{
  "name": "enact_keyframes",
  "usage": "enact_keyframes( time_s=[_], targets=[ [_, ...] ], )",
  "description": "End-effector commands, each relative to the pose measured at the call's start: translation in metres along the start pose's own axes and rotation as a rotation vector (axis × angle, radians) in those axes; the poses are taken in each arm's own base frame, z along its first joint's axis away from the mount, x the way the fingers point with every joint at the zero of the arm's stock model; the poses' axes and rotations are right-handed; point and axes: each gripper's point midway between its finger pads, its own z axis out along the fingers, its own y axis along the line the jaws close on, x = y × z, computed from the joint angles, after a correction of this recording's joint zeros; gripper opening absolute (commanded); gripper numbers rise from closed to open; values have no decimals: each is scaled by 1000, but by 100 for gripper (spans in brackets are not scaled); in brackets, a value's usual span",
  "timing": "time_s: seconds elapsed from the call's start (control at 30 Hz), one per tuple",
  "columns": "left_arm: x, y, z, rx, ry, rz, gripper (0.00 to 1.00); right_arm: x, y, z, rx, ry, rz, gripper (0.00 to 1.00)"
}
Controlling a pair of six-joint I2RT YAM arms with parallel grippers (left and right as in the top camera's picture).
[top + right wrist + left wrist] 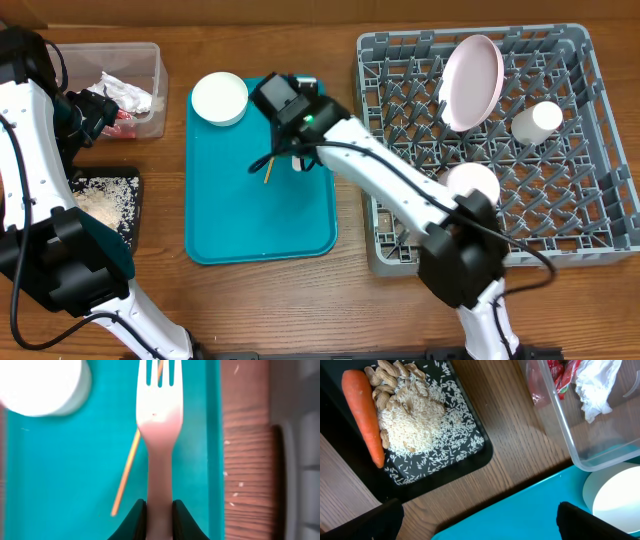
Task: Sort waste into correct bins and load items into the dishwasher rack
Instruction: 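Lift the white fork with the right gripper and carry it right, then insert the white fork into the rack's upper left area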
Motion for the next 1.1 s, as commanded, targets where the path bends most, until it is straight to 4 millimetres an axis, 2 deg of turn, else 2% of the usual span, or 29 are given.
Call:
enact_keyframes(
  time_s=[0.0, 0.23, 0.43, 0.73, 0.9, 1.07],
  targets=[
    [1, -1, 2, -10, -3, -3, 100, -38, -13, -61, -55, -105, 17, 4],
    [1, -1, 2, -10, -3, -2, 100, -55, -35, -89, -62, -140, 38, 4],
    [1, -1, 2, -10, -3, -3, 100, -52, -18, -91, -179, -98, 17, 4],
    [1, -1, 2, -10, -3, -3, 100, -53, -25, -90, -165, -97, -8, 4],
    [1, -1, 2, -10, -3, -3, 100, -60, -46, -86, -123, -98, -55, 4],
    [1, -1, 2, -10, -3, -3, 100, -82, -95, -80, -48, -114, -69, 5]
  ],
)
